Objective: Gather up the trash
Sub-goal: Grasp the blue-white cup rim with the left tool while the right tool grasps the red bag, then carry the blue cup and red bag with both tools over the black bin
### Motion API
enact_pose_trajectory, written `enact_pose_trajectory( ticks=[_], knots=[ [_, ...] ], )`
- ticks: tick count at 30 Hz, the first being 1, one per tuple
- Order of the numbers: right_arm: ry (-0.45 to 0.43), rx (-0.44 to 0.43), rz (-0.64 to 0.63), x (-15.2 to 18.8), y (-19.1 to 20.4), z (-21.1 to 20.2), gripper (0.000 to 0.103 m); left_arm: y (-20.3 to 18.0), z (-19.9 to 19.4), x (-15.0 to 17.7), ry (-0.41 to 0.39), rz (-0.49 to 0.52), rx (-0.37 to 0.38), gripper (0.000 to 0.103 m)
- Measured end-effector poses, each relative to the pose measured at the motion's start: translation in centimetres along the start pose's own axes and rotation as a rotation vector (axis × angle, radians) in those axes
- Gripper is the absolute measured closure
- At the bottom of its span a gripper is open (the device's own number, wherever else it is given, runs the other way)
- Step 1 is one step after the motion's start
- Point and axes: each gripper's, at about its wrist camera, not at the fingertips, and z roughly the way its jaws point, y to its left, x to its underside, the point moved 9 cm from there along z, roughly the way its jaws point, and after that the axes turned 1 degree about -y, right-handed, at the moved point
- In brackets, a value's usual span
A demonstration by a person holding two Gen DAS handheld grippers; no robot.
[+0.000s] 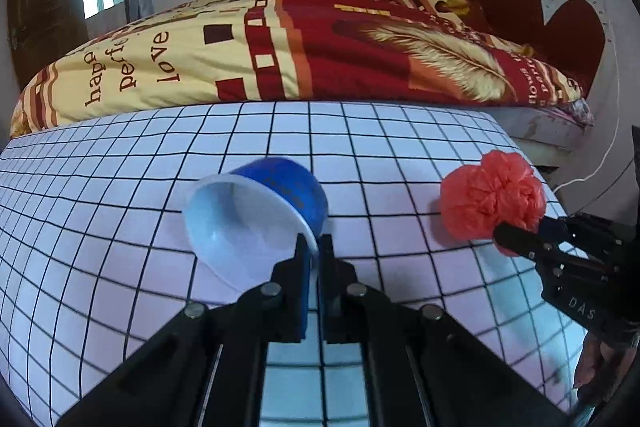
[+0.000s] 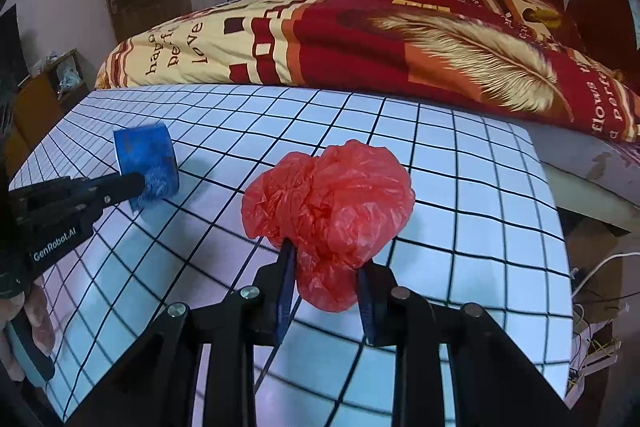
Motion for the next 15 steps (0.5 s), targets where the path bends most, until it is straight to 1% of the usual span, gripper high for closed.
enact_pose_trajectory(
  ticks=[5, 8, 15],
  knots=[
    [-0.015, 0.016, -0.02, 1.0, 0.3, -2.9, 0.074, -0.8, -2.1, 0.8, -0.019, -0.007, 0.032, 0.099],
    [-0.022, 0.02, -0.025, 1.6, 0.5, -4.5, 0.074, -1.0, -3.4, 1.1, -0.035, -0.027, 0.069, 0.099],
    [-0.042, 0.031, -0.028, 3.1, 1.1, -8.2, 0.074, -1.9, -7.4, 1.8, -0.083, -0.032, 0.097, 0.099]
  ],
)
